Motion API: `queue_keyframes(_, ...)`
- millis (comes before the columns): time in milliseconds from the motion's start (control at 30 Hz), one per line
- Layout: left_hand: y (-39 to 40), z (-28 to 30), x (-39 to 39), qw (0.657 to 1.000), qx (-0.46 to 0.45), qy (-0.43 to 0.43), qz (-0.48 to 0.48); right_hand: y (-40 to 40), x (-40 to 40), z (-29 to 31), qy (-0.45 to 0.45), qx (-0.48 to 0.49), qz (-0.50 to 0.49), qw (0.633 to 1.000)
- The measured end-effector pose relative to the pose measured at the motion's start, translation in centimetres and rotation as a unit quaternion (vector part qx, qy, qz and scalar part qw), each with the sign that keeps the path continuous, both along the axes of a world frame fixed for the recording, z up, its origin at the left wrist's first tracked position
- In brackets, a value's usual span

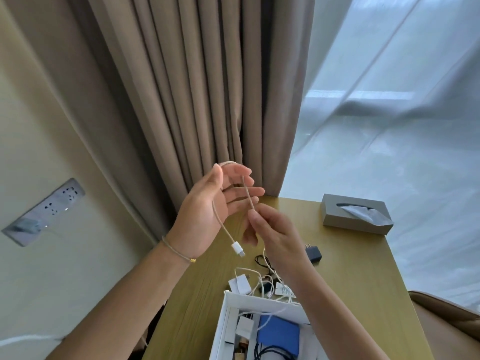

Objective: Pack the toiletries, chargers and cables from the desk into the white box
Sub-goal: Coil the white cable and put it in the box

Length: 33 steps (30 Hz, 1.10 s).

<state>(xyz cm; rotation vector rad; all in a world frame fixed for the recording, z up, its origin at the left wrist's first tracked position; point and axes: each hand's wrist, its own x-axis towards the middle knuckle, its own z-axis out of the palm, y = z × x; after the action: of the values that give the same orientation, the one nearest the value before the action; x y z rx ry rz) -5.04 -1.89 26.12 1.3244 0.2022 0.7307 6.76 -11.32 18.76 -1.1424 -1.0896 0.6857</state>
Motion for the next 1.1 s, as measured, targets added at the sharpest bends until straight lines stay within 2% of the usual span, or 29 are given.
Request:
queue_keyframes(67, 0.8, 0.4, -0.2, 0.999, -0.015, -0.038, 0.01, 0.0, 0.6, -0.8, 0.039, -0.008, 0.029, 0.999)
queue_keyframes(167, 2.7, -0.2, -1.0, 0.995, -0.052, -0.078, 0.032, -1.2, 2.5, -4.7, 0.06, -0.086, 0.033, 0.994)
queue_keyframes(300, 6.1, -1.5, -2.4, 0.982, -0.139, -0.092, 0.089, -3.6, 5.5, -10.4, 0.051, -0.201, -0.01, 0.978)
queue_keyframes(400, 8.0, -2.7, -3.1, 0.973, -0.152, -0.077, 0.154, -5.2, 7.2, -13.1, 0.034, -0.266, -0.054, 0.962)
queue_keyframes(467, 8.3, -3.8, -3.1, 0.97, -0.127, -0.053, 0.203, -5.6, 7.8, -13.6, 0.002, -0.285, -0.087, 0.954)
queue_keyframes(567, 7.5, -5.8, -2.4, 0.959, -0.016, 0.045, 0.279, -5.4, 7.9, -12.4, -0.01, -0.259, -0.11, 0.96)
queue_keyframes(633, 6.4, -7.0, -1.5, 0.95, 0.046, 0.104, 0.291, -4.9, 7.6, -10.6, -0.029, -0.238, -0.105, 0.965)
queue_keyframes(700, 4.9, -7.9, -0.5, 0.951, 0.096, 0.133, 0.264, -4.5, 7.2, -8.5, -0.072, -0.226, -0.093, 0.967)
queue_keyframes(800, 2.4, -9.1, 1.3, 0.949, 0.18, 0.196, 0.172, -3.9, 6.1, -5.5, -0.161, -0.229, -0.045, 0.959)
queue_keyframes(867, 0.7, -9.6, 2.6, 0.924, 0.252, 0.271, 0.092, -3.7, 5.4, -3.6, -0.208, -0.234, -0.03, 0.949)
queue_keyframes(933, -0.5, -9.9, 3.7, 0.904, 0.29, 0.312, 0.016, -3.6, 5.2, -2.1, -0.225, -0.223, -0.034, 0.948)
queue_keyframes(1000, -1.3, -10.2, 4.3, 0.918, 0.267, 0.291, -0.033, -3.6, 5.6, -1.2, -0.231, -0.221, -0.046, 0.946)
queue_keyframes(1100, -1.2, -10.5, 4.5, 0.958, 0.177, 0.221, -0.057, -4.3, 6.8, -1.5, -0.209, -0.223, -0.066, 0.95)
